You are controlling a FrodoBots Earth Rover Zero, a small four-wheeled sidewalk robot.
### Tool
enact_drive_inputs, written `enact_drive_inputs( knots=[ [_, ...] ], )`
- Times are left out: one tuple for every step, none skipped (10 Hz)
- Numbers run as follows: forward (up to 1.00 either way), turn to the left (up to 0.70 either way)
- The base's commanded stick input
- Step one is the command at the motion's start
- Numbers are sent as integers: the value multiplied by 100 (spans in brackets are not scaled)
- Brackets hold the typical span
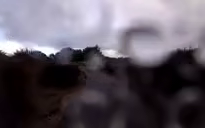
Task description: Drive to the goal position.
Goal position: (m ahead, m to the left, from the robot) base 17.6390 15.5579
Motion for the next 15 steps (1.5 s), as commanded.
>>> enact_drive_inputs(
  knots=[
    [70,14],
    [70,14],
    [70,14],
    [70,11],
    [70,6],
    [70,0],
    [70,0],
    [70,0],
    [70,0],
    [70,0],
    [70,0],
    [70,0],
    [70,0],
    [70,0],
    [70,0]
  ],
)
